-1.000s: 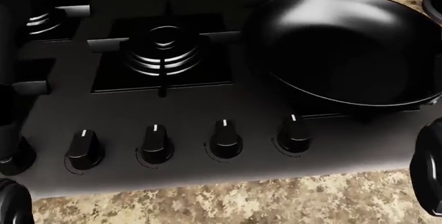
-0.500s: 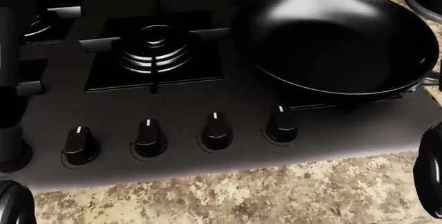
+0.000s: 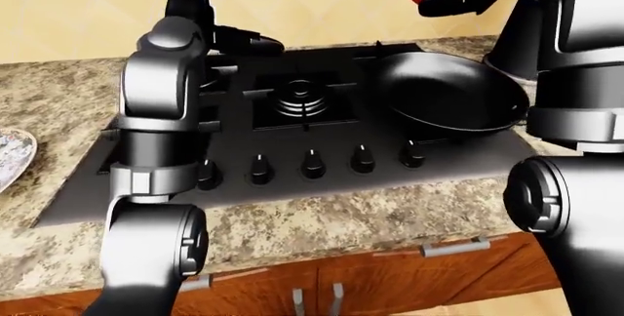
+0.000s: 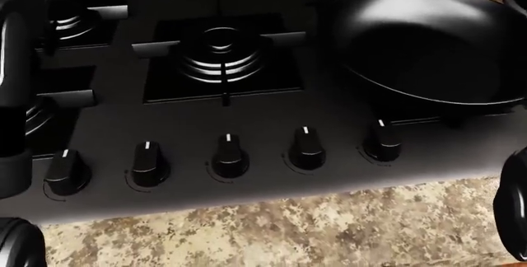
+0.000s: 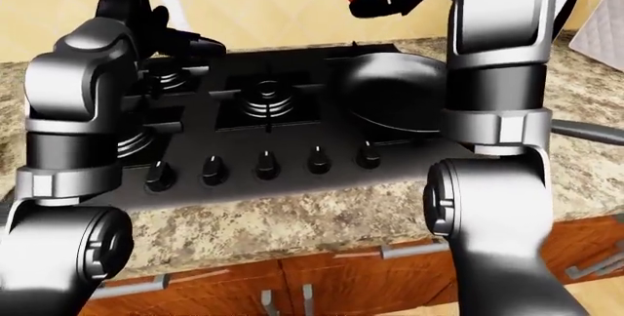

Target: Pick the tomato from the pan and place it on the plate.

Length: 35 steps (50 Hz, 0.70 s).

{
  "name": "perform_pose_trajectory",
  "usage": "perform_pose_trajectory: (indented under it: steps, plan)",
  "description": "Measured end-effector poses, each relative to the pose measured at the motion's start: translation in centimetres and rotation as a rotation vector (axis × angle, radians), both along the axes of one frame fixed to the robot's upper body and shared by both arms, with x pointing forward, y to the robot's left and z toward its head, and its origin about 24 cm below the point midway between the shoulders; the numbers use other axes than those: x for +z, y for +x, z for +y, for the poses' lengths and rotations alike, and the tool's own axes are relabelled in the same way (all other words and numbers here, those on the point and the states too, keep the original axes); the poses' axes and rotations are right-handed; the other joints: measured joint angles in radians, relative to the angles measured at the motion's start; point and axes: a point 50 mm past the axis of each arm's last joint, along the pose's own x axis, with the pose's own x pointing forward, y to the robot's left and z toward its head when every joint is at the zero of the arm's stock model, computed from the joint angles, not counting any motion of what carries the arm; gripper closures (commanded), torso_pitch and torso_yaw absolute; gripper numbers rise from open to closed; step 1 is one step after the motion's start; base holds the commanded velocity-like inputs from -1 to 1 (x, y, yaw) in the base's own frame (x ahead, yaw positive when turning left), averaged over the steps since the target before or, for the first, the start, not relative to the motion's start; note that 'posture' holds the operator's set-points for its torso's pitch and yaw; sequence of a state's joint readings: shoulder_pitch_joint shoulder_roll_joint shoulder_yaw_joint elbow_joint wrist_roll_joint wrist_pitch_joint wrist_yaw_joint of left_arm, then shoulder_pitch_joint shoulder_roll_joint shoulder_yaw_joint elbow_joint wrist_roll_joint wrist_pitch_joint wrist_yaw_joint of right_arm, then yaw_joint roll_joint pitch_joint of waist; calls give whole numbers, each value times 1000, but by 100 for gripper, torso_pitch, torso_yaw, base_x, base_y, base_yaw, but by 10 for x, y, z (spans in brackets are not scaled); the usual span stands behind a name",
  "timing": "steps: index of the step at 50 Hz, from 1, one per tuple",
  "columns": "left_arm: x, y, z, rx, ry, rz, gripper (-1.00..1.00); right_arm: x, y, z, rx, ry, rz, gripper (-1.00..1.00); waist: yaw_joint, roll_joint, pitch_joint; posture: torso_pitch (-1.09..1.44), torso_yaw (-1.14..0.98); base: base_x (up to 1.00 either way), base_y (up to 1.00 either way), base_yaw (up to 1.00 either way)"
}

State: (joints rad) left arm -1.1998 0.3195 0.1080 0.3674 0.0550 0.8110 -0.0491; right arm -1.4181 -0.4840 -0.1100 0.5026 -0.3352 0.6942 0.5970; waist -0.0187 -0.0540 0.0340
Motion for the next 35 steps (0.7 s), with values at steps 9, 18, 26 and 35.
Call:
perform_pose_trajectory:
  steps: [9, 18, 26, 35]
  plan:
    - [6, -2, 0, 0, -1, -21, -100, 0, -2, -2, -9, 1, -4, 100, 7, 74, 6, 0, 0, 0, 41, 0]
    - [-1, -1, 11, 44, -7, 13, -100, -6, 1, 8, 33, -8, 25, 100, 13, 94, 5, 0, 0, 0, 43, 0]
    - [6, -2, 6, 23, -1, -16, -100, 7, -4, 6, 26, -6, -26, 100, 7, 26, 4, 0, 0, 0, 43, 0]
    - [0, -1, -1, -3, 0, 14, -100, -2, -1, -3, -11, 8, 21, 100, 12, 21, -8, 0, 0, 0, 42, 0]
